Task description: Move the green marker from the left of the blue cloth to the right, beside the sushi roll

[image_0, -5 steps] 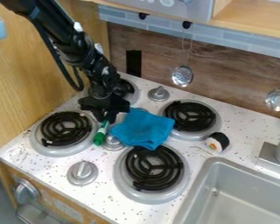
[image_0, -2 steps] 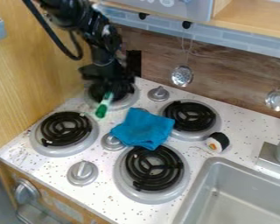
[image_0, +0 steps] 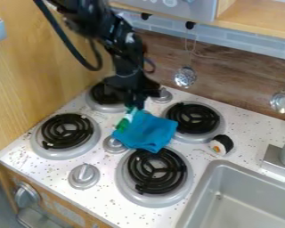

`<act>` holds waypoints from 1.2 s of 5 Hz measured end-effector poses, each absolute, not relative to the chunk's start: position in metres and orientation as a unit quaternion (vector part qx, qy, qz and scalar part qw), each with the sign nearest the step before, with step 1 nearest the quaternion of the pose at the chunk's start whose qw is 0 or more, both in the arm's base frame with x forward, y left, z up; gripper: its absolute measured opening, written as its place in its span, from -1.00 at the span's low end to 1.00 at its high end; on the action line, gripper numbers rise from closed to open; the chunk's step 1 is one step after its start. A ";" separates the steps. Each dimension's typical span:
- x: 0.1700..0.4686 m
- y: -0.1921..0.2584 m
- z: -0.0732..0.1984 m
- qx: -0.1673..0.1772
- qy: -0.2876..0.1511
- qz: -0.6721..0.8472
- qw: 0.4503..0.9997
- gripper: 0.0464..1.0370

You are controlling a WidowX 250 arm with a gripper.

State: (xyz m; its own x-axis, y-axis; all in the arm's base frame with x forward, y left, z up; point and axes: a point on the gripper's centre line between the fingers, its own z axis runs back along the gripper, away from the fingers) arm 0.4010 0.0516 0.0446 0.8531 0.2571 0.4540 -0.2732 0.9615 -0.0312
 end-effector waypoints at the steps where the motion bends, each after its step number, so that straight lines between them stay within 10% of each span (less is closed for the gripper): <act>1: 0.400 0.026 0.043 0.000 -0.230 0.118 0.966 -0.44; 6: 0.417 -0.051 -0.006 -0.024 -0.197 0.056 0.978 -0.44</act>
State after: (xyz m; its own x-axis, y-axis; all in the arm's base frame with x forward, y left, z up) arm 0.4166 -0.0510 -0.0061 0.9158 0.1192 0.3837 -0.1003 0.9926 -0.0689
